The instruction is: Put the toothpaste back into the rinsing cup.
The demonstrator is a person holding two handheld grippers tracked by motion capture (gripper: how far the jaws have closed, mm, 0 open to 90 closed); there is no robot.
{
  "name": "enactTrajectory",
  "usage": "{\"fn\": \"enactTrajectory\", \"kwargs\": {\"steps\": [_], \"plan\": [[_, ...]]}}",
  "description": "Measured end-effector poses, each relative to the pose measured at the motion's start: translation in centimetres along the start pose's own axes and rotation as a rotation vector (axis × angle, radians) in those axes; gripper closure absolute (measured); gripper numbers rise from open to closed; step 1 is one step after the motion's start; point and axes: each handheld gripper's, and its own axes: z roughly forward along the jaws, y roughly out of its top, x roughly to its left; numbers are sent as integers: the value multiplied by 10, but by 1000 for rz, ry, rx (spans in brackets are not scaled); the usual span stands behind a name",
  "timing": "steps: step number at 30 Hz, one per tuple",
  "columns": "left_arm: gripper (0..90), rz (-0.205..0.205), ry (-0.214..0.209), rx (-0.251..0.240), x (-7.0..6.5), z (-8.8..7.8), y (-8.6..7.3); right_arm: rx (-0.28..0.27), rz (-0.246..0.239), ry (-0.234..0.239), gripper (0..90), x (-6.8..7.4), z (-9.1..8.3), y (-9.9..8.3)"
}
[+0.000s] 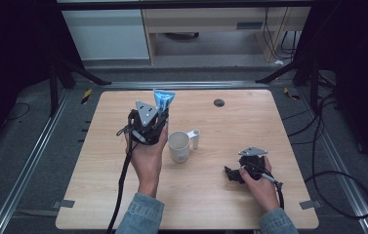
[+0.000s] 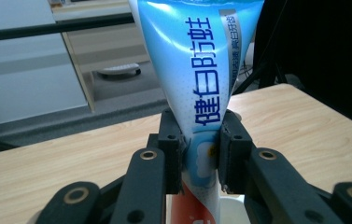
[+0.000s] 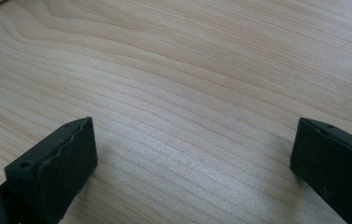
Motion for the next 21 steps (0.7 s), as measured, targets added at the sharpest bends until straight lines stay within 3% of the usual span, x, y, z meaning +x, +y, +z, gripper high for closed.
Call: {"fn": "enactTrajectory", "kwargs": {"steps": [17,21], "plan": [[739,10,-40,-69,-10,6,0,0,-2,0,8,0,0,0],[739,-13,-60,-80,-12,10,-2,0,-2,0,8,0,0,0]]}}
